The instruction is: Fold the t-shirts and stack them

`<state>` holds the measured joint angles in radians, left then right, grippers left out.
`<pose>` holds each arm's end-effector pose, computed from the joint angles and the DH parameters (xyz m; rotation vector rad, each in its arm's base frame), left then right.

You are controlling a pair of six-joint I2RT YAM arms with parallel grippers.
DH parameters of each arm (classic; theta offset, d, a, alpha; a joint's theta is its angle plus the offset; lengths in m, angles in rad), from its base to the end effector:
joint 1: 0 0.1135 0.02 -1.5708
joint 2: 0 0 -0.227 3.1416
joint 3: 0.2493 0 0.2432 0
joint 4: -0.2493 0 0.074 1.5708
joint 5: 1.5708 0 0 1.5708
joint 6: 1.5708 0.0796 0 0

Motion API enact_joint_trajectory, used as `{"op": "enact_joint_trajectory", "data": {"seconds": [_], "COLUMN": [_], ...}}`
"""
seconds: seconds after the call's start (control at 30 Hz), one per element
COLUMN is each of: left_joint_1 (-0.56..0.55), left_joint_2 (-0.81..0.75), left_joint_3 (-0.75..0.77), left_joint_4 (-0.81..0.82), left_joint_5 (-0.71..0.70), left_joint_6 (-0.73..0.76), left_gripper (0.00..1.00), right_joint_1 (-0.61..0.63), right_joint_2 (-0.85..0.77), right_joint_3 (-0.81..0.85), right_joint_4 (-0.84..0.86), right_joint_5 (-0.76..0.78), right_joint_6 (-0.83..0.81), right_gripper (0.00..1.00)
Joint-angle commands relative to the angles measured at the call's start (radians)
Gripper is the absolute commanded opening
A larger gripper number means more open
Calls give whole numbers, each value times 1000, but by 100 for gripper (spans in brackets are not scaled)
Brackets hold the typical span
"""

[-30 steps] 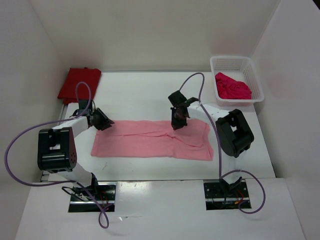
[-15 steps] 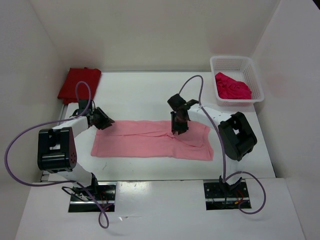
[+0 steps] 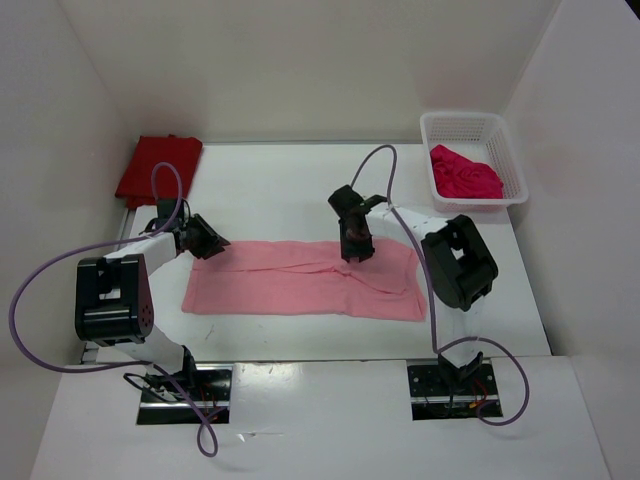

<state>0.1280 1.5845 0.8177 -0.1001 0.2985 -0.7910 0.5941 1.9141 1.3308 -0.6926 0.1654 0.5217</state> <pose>0.3319 0.0191 0.1058 -0.9822 2.2953 -0.6524 0.3143 0.1965 0.1016 -0.0670 2.8042 0.0233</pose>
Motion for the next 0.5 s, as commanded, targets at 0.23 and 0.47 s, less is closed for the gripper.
{"op": "enact_joint_trajectory", "data": {"seconds": [0.23,0.47], "left_joint_1": [2,2], "left_joint_2": [-8,-8], "left_joint_3": [-2,-2], "left_joint_4": [22,31], "left_joint_5": [22,22], "left_joint_6": [-1,-1], "left_gripper": [35,35], "right_joint_1": [10,10], "right_joint_2": [-38,-116], "right_joint_3": [-4,-59], "right_joint_4": [2,-70], "right_joint_5": [-26,-84], "right_joint_6": [-12,-22], "right_gripper": [12,6]}}
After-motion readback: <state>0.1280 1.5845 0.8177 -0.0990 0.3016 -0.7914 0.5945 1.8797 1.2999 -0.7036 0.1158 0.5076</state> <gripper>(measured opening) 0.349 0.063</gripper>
